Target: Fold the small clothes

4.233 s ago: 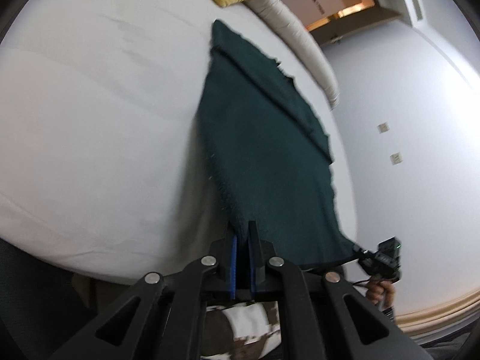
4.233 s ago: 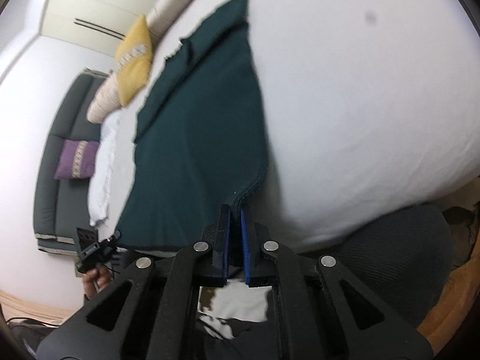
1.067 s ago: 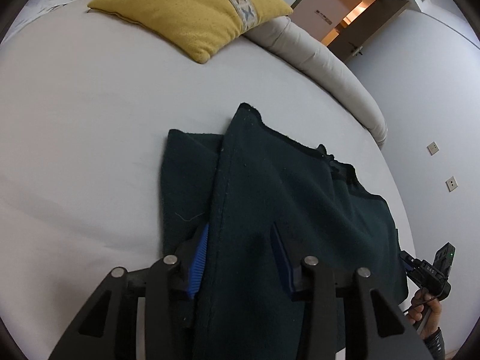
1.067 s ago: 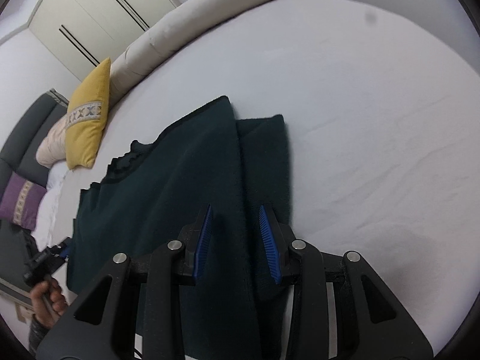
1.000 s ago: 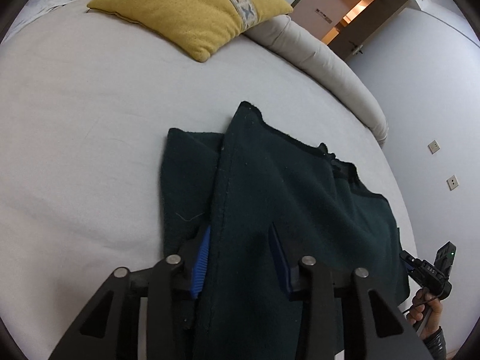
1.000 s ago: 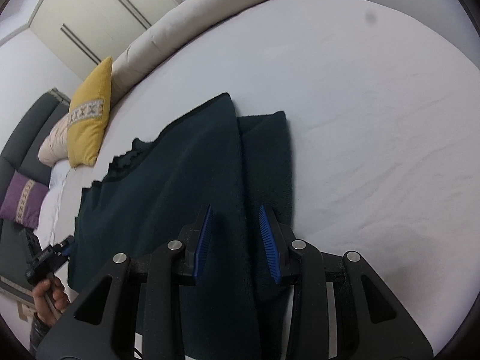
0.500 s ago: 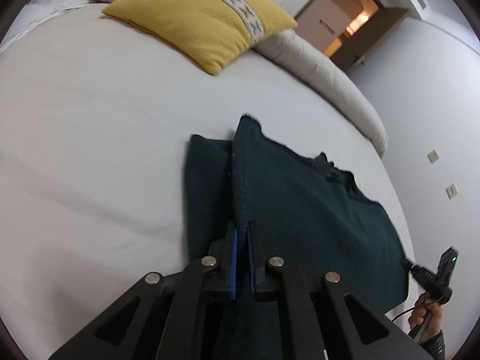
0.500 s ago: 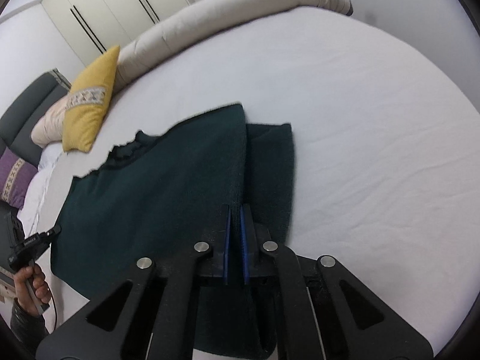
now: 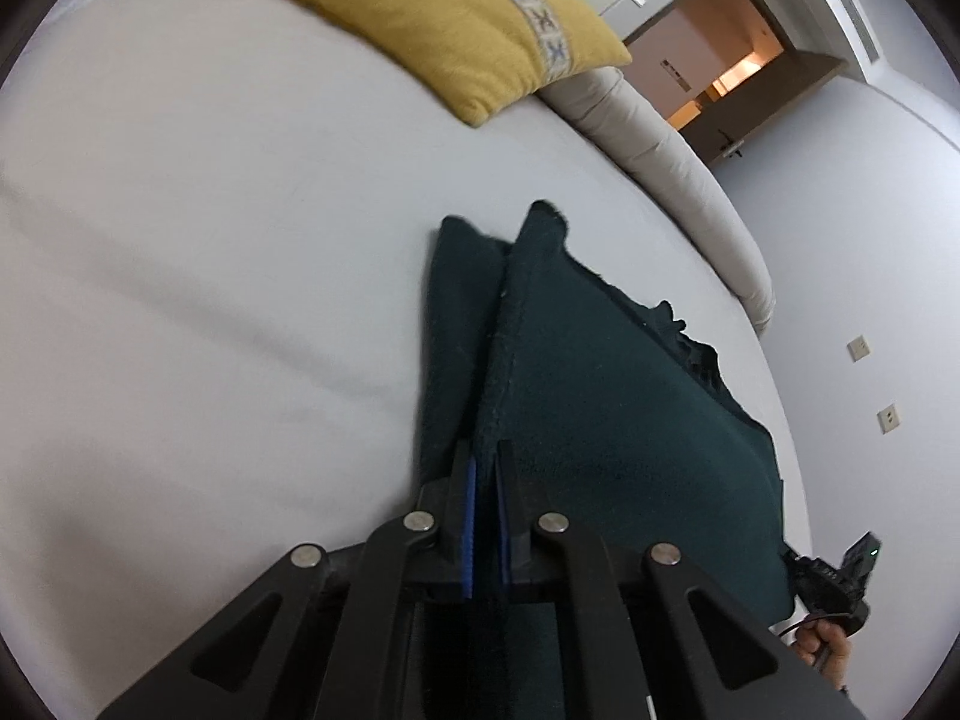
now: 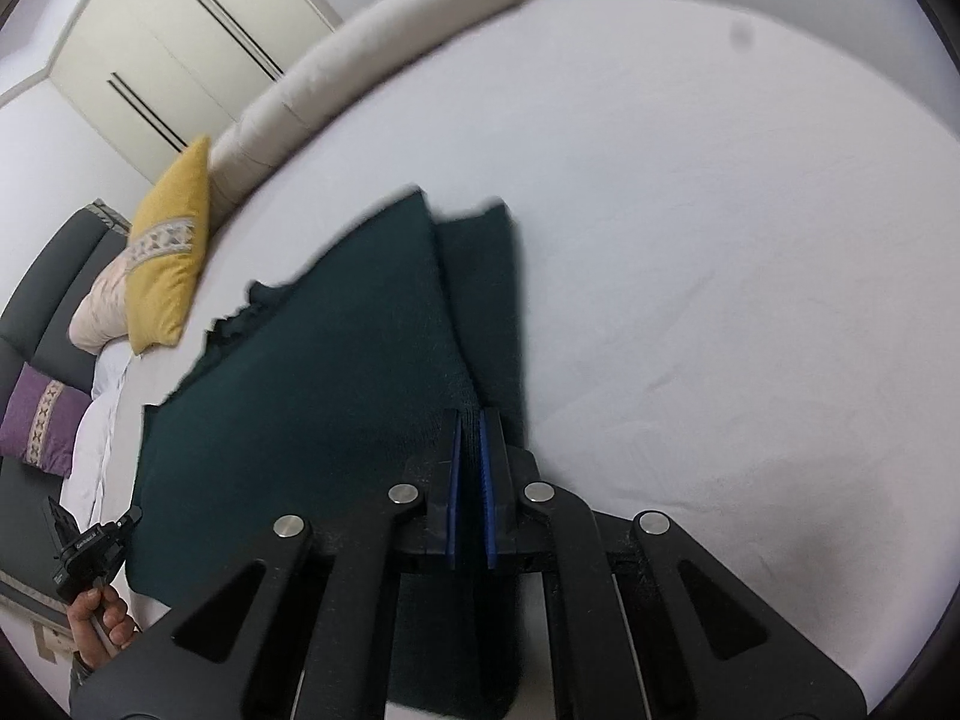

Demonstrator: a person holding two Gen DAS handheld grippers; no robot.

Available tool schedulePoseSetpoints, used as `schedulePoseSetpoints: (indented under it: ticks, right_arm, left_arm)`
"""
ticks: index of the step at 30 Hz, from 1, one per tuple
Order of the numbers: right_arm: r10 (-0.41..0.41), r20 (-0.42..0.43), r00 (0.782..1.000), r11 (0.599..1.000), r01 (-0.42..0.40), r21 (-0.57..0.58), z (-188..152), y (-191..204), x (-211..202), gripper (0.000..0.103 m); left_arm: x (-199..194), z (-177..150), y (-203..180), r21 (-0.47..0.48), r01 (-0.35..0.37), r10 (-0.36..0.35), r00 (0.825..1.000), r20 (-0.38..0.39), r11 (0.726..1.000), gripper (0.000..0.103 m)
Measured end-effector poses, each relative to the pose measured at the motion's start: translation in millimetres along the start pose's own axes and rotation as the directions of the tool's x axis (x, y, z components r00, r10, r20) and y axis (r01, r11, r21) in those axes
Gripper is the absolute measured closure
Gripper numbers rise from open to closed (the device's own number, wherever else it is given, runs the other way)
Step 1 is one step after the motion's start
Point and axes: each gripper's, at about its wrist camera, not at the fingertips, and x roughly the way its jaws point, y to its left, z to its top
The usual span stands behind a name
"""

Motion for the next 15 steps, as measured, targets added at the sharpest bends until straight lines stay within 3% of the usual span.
schedulePoseSetpoints:
  ticks: [10,12,13,15]
  right_arm:
    - [-0.007,0.007,1.000,1.000,0.007,0.010,-0.7,-2.6,2.0,0.097]
    - [-0.061,0.022,0.998,0.998,0.062,-0.022,0.4,8.2,-9.9,0.085]
    - [-0.095,0.034,0.995,0.995,0.096,-0.026,1.9,12.8,-16.6,0.082]
    - [-0.157,0.091,0.983,0.987,0.160,-0.027,7.3,22.1,-32.8,0.067]
  left_arm:
    - [-10.7,-1.6,-4.3,0.030,-0.019,0.019,1.000,0.011,0.999,0.093]
    - [-23.0,-0.6,-6.6,0.030,-0.049,0.047,0.998,0.040,0.998,0.089]
    - [-32.2,1.3,-9.9,0.038,-0.071,0.068,0.995,0.073,0.997,0.079]
    - [-46.6,7.1,-20.1,0.059,-0.100,0.092,0.987,0.136,0.993,0.070]
